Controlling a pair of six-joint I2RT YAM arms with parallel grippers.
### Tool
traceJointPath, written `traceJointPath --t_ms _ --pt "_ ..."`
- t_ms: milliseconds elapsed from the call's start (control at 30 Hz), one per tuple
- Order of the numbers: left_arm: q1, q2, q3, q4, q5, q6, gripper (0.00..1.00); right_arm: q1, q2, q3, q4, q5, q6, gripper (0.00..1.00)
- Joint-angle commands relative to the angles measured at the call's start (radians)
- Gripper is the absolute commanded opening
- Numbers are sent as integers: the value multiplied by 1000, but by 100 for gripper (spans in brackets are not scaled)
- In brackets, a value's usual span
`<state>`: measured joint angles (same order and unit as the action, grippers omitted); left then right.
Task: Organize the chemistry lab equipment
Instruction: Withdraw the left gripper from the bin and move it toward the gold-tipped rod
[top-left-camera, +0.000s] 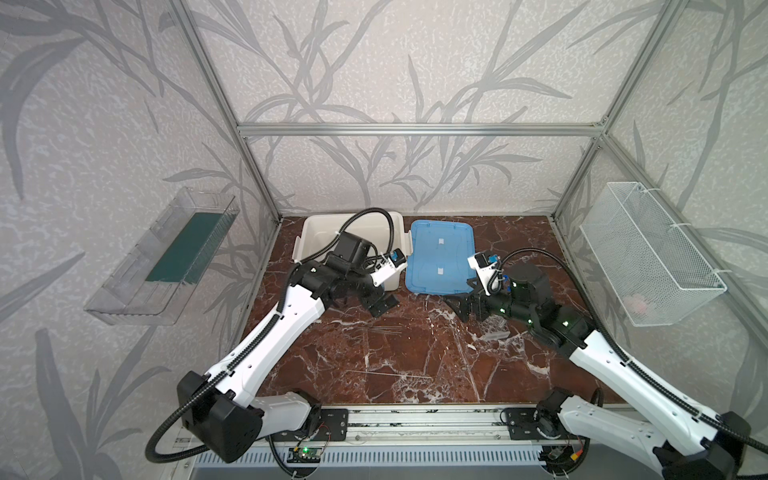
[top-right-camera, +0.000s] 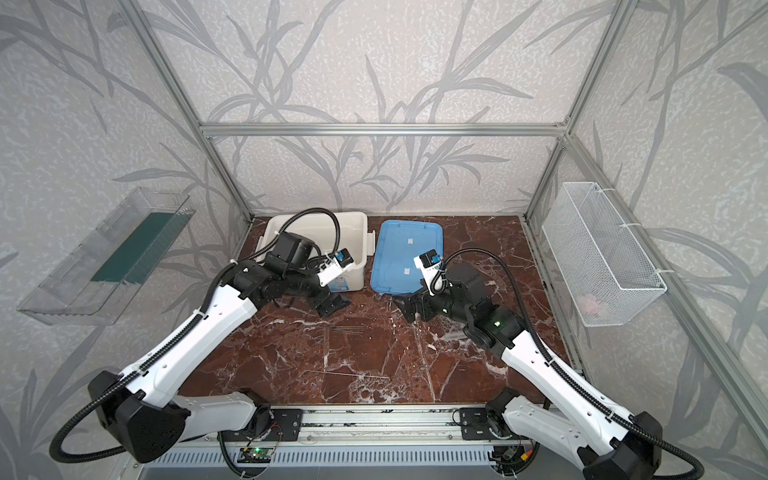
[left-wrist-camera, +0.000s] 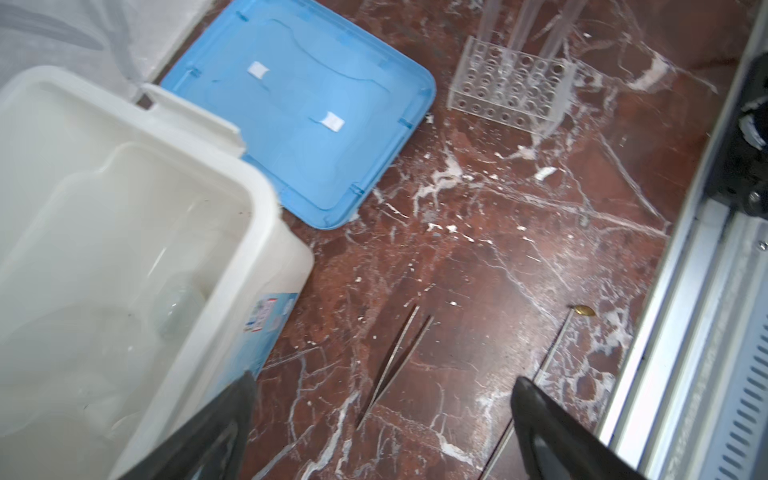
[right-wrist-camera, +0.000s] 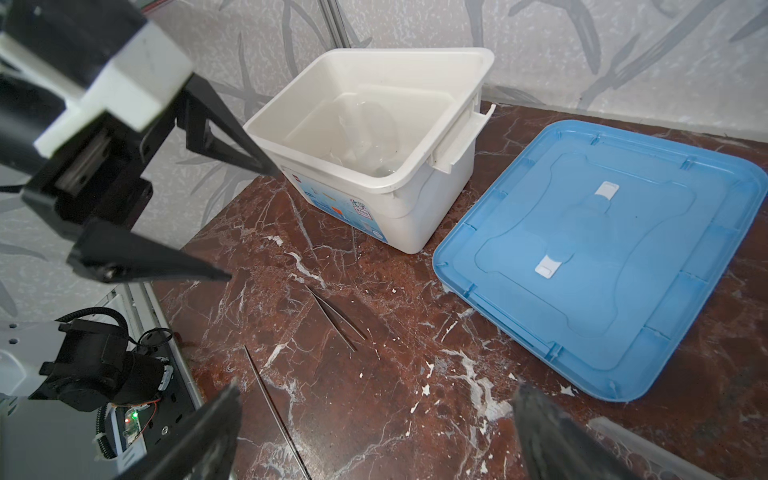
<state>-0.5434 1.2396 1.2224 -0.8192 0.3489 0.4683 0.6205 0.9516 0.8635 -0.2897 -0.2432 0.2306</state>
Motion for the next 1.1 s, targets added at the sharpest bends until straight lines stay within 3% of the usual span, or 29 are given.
traceJointPath --t_ms 0,133,200,367,533,633,767,833,1000,1067 --pt "-24 -80 -67 35 -6 40 96 -11 -32 -20 -1 14 -19 100" --pt "-63 -113 -141 2 -35 111 95 -12 -42 -45 11 21 -16 100" --pt "-81 -122 -194 2 -26 203 89 -12 -42 -63 30 25 -8 100" --pt "-89 -68 -264 61 -90 247 89 -15 -21 -75 56 15 5 100" --pt "-89 20 -285 116 -121 246 87 -15 -20 -85 57 19 3 100" --pt "-101 36 -286 100 -78 243 86 -16 -23 -94 55 22 2 100" --pt "-265 42 -266 -22 -191 222 85 -16 -32 -104 42 36 0 100" --pt "-293 39 -291 -22 -192 196 85 -18 -43 -111 44 54 4 99" --pt "-335 25 -367 75 -142 124 69 -26 -84 -127 50 113 45 100" --pt "-358 32 -387 101 -120 99 68 -30 -108 -129 37 137 54 99"
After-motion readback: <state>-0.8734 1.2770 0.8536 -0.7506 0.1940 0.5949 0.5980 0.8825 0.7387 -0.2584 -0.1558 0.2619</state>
